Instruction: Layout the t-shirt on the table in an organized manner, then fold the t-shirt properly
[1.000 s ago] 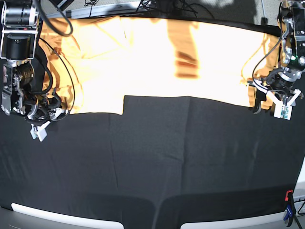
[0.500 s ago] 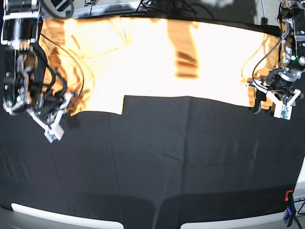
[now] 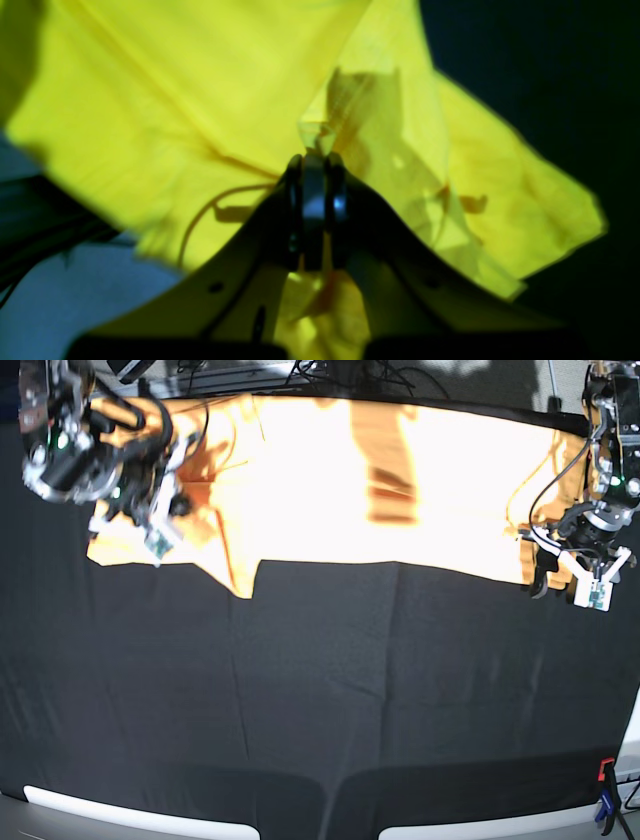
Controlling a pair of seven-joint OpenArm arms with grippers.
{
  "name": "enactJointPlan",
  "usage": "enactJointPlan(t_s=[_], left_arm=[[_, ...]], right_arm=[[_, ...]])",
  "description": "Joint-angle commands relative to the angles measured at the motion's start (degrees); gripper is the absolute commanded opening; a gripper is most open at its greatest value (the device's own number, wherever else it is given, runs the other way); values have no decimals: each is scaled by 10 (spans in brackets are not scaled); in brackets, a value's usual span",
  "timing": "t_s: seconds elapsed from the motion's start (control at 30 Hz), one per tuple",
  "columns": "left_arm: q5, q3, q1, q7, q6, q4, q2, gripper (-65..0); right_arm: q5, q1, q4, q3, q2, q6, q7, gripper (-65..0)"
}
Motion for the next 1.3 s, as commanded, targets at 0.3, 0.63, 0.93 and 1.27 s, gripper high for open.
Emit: enactJointPlan(t_s=[0.3, 0.63, 0.93, 1.27], left_arm=[[-3, -4, -6, -16, 3, 10, -8, -330], [-3, -4, -6, -16, 3, 10, -8, -330], [-3, -4, -6, -8, 3, 10, -13, -329], [-6, -4, -1, 55, 3, 9, -55, -329]], right_arm=[[3, -107, 55, 4, 6, 1, 47, -650], [75, -121, 55, 3, 6, 27, 46, -650], [106, -119, 55, 3, 6, 64, 28, -370], [16, -42, 55, 12, 6, 34, 48, -369]])
